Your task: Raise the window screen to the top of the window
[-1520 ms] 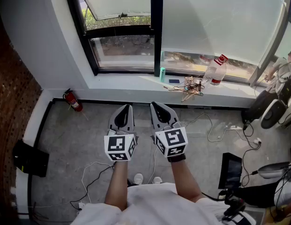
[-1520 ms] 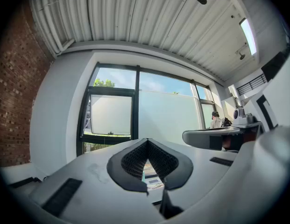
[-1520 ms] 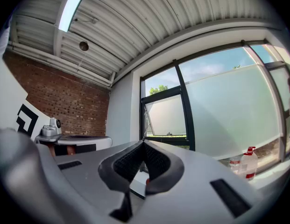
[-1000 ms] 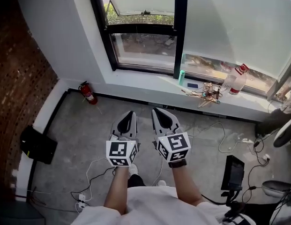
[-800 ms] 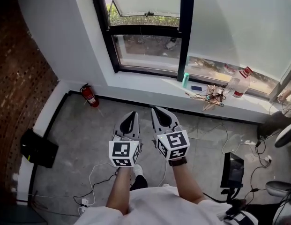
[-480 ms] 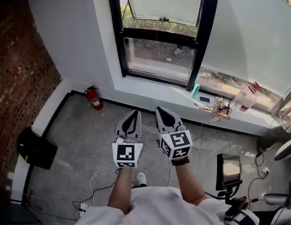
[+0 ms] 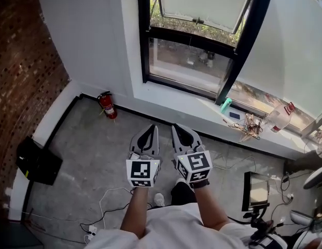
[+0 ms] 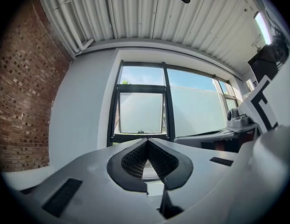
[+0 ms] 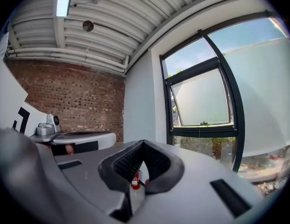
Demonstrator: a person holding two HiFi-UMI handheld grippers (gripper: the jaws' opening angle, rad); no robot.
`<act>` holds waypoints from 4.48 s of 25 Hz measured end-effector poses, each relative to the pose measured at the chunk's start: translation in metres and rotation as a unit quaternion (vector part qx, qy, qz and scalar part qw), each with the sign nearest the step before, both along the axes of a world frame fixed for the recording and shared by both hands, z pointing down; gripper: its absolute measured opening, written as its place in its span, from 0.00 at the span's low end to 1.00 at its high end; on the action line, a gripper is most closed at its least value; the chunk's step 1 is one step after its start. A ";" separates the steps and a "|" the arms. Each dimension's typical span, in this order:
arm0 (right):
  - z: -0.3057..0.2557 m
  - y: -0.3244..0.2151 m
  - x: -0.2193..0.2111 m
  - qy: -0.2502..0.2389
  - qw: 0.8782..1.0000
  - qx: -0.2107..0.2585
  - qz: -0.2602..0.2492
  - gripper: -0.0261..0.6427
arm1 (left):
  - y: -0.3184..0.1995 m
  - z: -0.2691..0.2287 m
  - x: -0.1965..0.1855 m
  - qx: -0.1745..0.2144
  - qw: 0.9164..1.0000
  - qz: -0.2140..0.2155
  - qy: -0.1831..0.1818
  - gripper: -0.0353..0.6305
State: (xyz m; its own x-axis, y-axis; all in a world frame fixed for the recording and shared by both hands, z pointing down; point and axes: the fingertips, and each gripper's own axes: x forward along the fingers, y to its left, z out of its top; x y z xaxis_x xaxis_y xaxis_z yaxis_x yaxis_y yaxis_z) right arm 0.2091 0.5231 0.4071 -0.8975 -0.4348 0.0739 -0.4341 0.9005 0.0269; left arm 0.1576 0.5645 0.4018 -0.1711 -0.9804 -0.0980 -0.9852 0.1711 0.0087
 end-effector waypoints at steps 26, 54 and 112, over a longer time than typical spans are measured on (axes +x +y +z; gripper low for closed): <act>-0.020 -0.364 -0.234 -0.043 0.999 -0.013 0.019 0.04 | -0.358 -0.017 -0.225 -0.013 0.999 0.025 -0.030 0.05; -0.013 -0.741 -0.311 -0.052 0.968 -0.029 0.243 0.04 | -0.771 -0.011 -0.311 -0.033 0.955 0.296 0.006 0.05; 0.234 -0.837 -0.234 0.082 0.947 -0.214 0.226 0.04 | -0.903 0.124 -0.280 -0.266 0.758 0.261 -0.534 0.31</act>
